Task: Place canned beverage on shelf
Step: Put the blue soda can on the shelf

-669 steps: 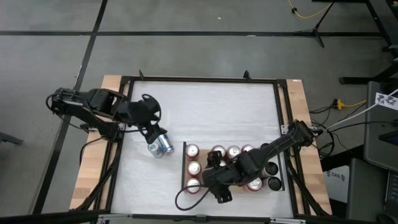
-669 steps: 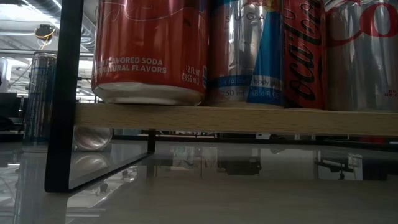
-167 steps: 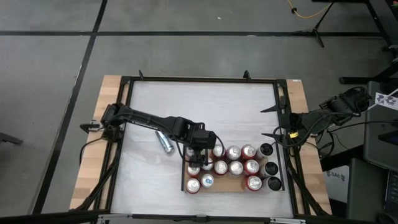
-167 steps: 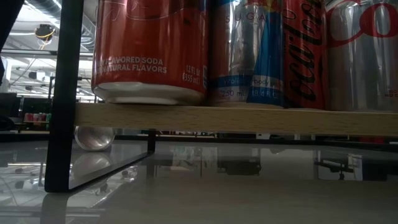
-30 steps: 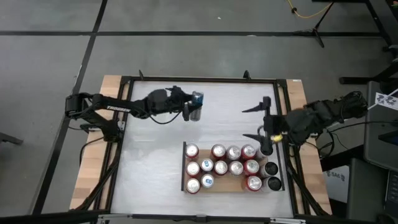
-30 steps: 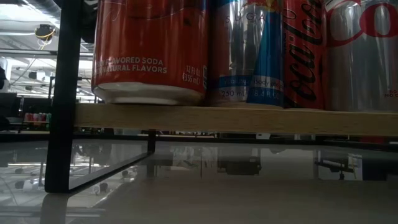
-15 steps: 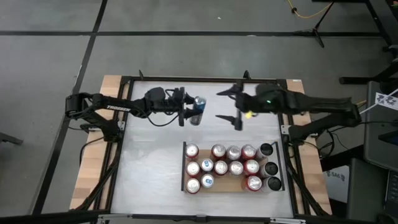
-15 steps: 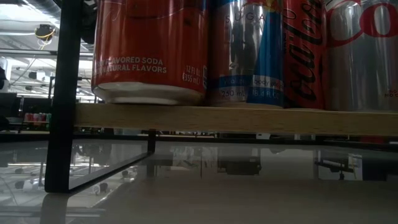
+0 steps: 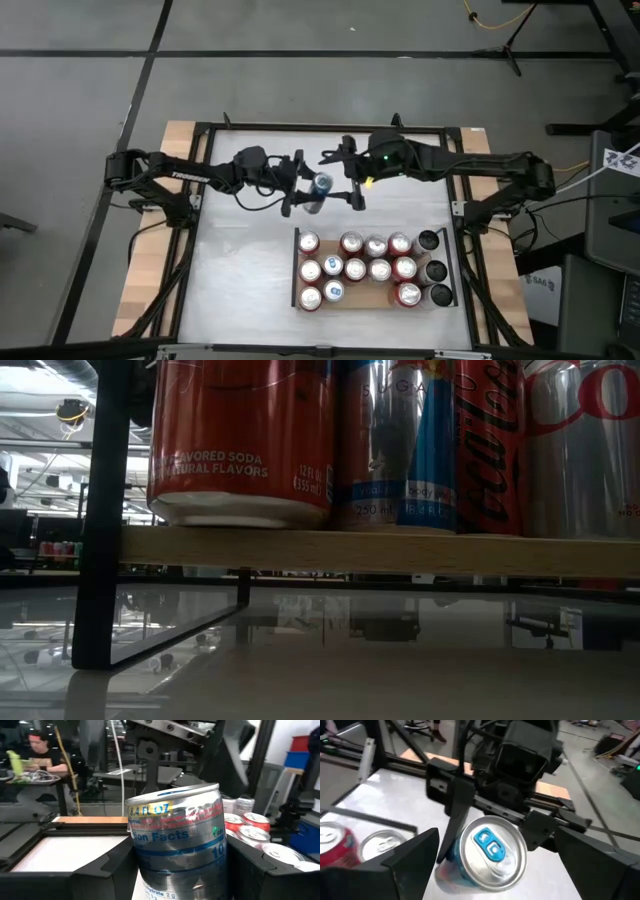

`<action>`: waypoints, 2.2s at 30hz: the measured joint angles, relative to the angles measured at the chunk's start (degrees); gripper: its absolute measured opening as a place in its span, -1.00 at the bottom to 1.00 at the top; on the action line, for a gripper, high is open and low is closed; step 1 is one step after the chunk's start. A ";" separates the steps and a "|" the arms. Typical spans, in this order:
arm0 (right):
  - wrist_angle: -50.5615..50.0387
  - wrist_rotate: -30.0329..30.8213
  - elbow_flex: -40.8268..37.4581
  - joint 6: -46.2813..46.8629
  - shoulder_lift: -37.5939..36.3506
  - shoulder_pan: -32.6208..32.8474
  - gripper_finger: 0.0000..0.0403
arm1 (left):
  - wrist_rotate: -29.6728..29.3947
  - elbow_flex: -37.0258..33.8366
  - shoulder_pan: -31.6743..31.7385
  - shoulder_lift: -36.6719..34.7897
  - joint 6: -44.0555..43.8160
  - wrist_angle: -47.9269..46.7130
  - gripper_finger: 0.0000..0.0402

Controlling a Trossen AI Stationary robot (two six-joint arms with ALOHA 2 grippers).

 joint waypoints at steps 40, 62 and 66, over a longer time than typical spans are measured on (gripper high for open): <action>-0.93 -3.83 0.04 0.08 3.66 0.14 0.51 | 0.18 0.00 -2.60 -0.02 6.29 -0.82 0.12; -0.53 -5.87 0.04 0.06 3.66 0.05 0.11 | -3.90 0.02 -2.63 -0.09 6.05 -0.62 0.44; -0.63 -5.85 0.02 0.06 3.66 0.00 0.12 | -4.97 0.02 -2.64 -0.09 6.10 -1.13 0.46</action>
